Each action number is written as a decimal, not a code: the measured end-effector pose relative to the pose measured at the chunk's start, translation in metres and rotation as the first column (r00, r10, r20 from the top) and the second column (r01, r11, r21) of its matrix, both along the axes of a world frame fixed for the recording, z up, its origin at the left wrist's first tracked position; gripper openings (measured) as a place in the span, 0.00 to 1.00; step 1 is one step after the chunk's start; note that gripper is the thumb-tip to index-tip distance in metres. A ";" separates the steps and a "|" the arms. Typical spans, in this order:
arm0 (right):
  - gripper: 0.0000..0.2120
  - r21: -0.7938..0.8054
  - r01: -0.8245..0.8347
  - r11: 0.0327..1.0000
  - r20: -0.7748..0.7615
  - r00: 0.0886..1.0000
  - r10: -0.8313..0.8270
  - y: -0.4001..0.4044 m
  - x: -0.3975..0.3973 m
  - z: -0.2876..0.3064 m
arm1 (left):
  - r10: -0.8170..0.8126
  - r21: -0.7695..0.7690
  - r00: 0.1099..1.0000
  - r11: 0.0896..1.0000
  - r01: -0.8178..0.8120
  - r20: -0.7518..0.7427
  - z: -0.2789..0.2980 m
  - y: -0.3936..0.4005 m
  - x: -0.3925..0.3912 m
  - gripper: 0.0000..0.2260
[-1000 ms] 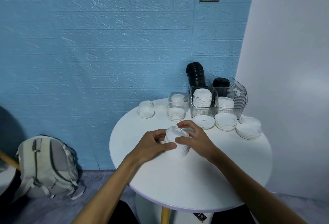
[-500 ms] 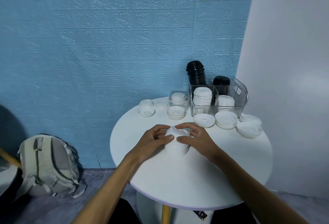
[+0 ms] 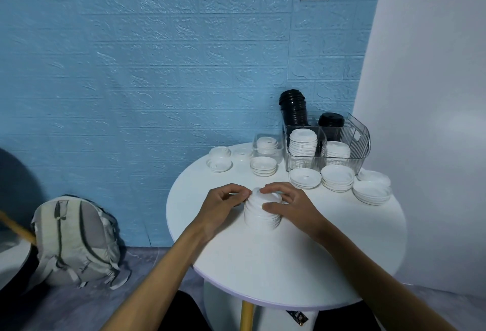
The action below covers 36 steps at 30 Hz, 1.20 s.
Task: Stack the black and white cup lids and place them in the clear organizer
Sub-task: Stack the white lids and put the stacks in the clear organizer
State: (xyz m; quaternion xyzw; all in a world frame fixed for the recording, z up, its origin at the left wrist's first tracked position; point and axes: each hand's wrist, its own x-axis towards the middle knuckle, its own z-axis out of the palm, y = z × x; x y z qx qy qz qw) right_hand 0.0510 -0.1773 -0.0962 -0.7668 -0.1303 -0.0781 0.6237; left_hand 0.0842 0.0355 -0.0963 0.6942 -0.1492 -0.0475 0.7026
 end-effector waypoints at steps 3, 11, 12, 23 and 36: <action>0.17 -0.002 -0.004 1.000 0.007 1.000 0.004 0.000 0.000 0.000 | 0.006 0.010 1.000 1.000 -0.006 0.010 -0.001 -0.001 0.001 0.04; 0.17 -0.070 0.000 0.998 0.035 0.999 0.002 -0.001 0.000 -0.003 | -0.021 -0.003 0.999 1.000 0.021 0.036 0.002 -0.002 -0.005 0.04; 0.17 -0.070 -0.005 0.998 0.032 0.999 0.008 -0.001 0.000 -0.003 | -0.026 -0.003 0.999 1.000 0.026 0.032 0.003 -0.003 -0.005 0.06; 0.18 -0.167 -0.039 0.985 0.042 0.998 0.047 -0.005 0.000 -0.002 | -0.112 0.055 0.991 0.993 0.108 0.067 0.001 0.000 -0.004 0.10; 0.28 -0.249 0.013 0.968 0.026 1.000 -0.006 -0.011 -0.015 -0.001 | -0.146 0.205 0.969 0.973 0.104 0.198 -0.002 -0.008 -0.008 0.18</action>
